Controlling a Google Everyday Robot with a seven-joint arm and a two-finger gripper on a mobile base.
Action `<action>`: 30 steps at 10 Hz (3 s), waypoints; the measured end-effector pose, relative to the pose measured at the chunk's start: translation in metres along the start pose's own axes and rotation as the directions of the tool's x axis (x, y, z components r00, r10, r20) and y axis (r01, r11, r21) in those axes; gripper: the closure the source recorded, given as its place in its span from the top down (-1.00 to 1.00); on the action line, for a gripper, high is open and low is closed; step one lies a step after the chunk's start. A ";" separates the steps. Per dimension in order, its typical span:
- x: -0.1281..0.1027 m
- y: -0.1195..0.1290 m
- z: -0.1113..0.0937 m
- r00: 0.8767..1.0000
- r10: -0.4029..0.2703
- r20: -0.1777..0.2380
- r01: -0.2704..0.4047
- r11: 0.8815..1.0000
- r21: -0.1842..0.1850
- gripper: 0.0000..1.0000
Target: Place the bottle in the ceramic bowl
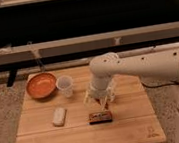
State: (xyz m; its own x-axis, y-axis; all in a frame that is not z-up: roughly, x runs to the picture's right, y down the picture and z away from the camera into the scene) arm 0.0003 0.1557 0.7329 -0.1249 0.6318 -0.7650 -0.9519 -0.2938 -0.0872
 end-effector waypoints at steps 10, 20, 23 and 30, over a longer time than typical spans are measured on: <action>0.000 0.000 0.000 1.000 0.000 0.000 0.000 1.000 0.000 0.30; 0.000 -0.001 -0.003 1.000 0.000 0.004 0.000 1.000 -0.002 0.30; 0.009 -0.010 -0.042 1.000 0.003 0.026 -0.003 1.000 0.005 0.30; 0.033 -0.031 -0.103 0.992 -0.085 0.092 0.079 0.995 0.064 0.30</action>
State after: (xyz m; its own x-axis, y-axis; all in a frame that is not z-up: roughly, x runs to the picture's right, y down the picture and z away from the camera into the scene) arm 0.0545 0.1116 0.6447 -0.0691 0.7177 -0.6929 -0.9747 -0.1966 -0.1064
